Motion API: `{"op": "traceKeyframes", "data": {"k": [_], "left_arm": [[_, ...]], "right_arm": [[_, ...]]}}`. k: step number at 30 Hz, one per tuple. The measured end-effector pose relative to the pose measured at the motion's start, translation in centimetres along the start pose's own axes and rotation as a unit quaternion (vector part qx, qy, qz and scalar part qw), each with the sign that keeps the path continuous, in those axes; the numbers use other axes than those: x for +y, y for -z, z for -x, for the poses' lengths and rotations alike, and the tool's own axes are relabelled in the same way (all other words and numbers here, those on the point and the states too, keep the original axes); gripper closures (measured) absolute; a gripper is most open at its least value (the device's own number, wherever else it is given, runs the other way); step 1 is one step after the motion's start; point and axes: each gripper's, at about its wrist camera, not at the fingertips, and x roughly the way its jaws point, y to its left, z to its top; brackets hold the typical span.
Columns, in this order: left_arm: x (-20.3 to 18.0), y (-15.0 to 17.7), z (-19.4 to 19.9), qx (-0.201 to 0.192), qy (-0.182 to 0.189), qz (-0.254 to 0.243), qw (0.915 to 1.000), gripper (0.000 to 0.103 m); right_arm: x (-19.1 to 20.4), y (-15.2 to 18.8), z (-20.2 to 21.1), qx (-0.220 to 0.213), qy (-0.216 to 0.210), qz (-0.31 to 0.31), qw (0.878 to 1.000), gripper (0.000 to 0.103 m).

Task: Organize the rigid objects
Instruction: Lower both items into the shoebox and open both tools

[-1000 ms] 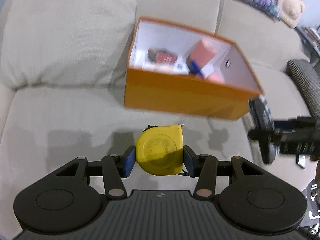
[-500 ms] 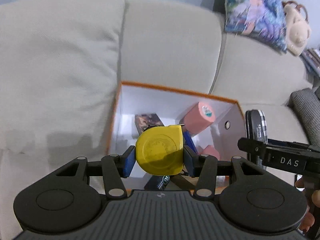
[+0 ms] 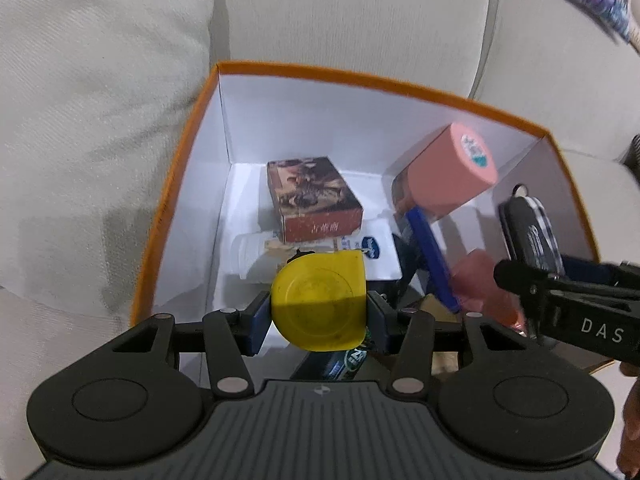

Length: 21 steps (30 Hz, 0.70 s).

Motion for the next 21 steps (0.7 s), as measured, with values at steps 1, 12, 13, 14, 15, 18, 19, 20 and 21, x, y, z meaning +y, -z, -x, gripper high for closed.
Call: {"op": "traceKeyframes", "data": {"k": [1,12,13,14,15,18,19,20,21], "left_arm": [[-0.1,0.1,-0.2,0.003,-0.002,-0.001,1.0000,0.046],[0.5,0.4,-1.4,0.017,-0.011,0.001,0.9998,0.046],[0.5,0.4,-1.5,0.019,-0.011,-0.001,0.9998,0.046],[0.4,0.4,-1.6,0.019,-0.012,-0.002,0.9997,0.046],[0.3,0.4,-1.8,0.021,-0.013,-0.003,0.9997,0.046],[0.3,0.5,-2.2,0.025,-0.014,-0.003,0.9996,0.046],[0.3,0.5,-2.3,0.026,-0.014,-0.003,0.9996,0.046],[0.3,0.5,-2.3,0.025,-0.013,-0.002,0.9996,0.046],[0.4,0.4,-2.3,0.025,-0.013,-0.002,0.9996,0.046]], "right_arm": [[0.1,0.0,-0.2,0.001,-0.003,-0.002,1.000,0.034],[2.1,0.2,-1.6,0.006,0.032,0.043,0.999,0.036],[2.4,0.3,-1.8,0.008,0.039,0.054,0.998,0.036],[2.6,0.5,-2.0,0.008,0.045,0.065,0.997,0.036],[2.8,0.6,-2.2,0.009,0.048,0.071,0.996,0.037],[2.8,1.1,-3.0,0.026,0.028,0.054,0.998,0.037],[2.8,1.4,-3.1,0.022,0.031,0.056,0.998,0.037],[3.0,1.5,-3.1,0.018,0.036,0.066,0.997,0.037],[3.2,1.4,-3.0,0.019,0.035,0.070,0.997,0.037]]}}
